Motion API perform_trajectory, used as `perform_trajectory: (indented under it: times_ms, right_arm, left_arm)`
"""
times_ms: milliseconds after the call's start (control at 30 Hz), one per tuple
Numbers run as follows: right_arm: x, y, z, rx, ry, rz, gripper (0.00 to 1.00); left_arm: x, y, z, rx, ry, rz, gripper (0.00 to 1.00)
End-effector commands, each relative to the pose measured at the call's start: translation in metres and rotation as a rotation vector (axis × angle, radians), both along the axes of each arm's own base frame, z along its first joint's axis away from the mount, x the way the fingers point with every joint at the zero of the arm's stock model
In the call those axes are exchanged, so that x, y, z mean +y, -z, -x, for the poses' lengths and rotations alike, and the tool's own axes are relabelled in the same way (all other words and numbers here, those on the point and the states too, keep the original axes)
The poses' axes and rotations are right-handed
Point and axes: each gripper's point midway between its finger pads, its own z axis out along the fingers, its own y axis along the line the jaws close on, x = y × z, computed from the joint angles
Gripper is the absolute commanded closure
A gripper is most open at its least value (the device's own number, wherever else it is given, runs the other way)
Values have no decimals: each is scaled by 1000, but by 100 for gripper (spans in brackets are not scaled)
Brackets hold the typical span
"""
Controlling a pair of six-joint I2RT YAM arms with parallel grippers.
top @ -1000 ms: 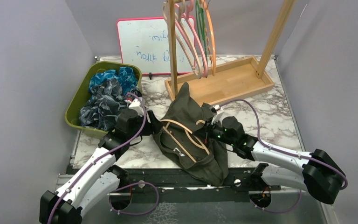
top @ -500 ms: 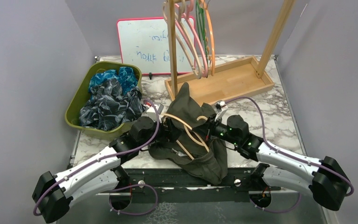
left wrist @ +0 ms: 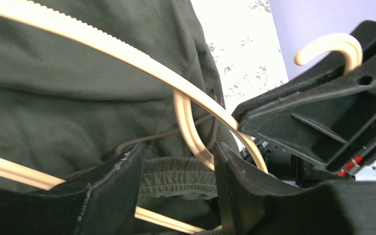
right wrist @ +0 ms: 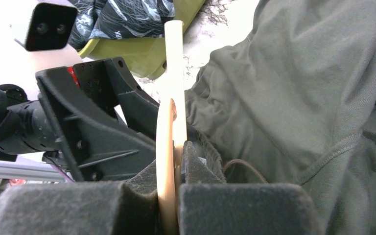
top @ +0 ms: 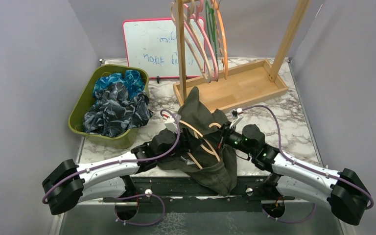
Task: Remove the shorts from the hanger
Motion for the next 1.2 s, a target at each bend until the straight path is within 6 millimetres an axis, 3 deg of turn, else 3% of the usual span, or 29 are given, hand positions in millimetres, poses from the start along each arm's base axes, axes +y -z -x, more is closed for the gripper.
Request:
perform_trajectory:
  times_ms: [0, 67, 333, 500, 633, 867, 1067, 1167]
  right_arm:
    - [6, -17, 3, 2, -9, -87, 99]
    - [6, -18, 5, 4, -16, -94, 99]
    - [13, -27, 18, -32, -103, -139, 99]
    - [15, -25, 25, -42, -155, -107, 96]
    - [8, -16, 27, -26, -145, -44, 78]
    - [-20, 1, 43, 1, -113, 24, 40]
    - [-42, 39, 71, 100, -121, 23, 34]
    - [-46, 48, 79, 116, -130, -8, 32]
  left_arm:
    - [-6, -7, -11, 12, -91, 77, 49]
    - [-7, -5, -11, 18, -99, 80, 54]
    - [-16, -7, -14, 30, -114, 105, 59]
    - [-15, -5, -17, 29, -136, 101, 83]
    - [-5, -19, -24, -23, -185, 118, 100]
    - [21, -60, -40, -147, -292, 72, 100]
    - [46, -92, -50, -246, -376, 6, 100]
    - [61, -108, -51, -288, -419, -4, 100]
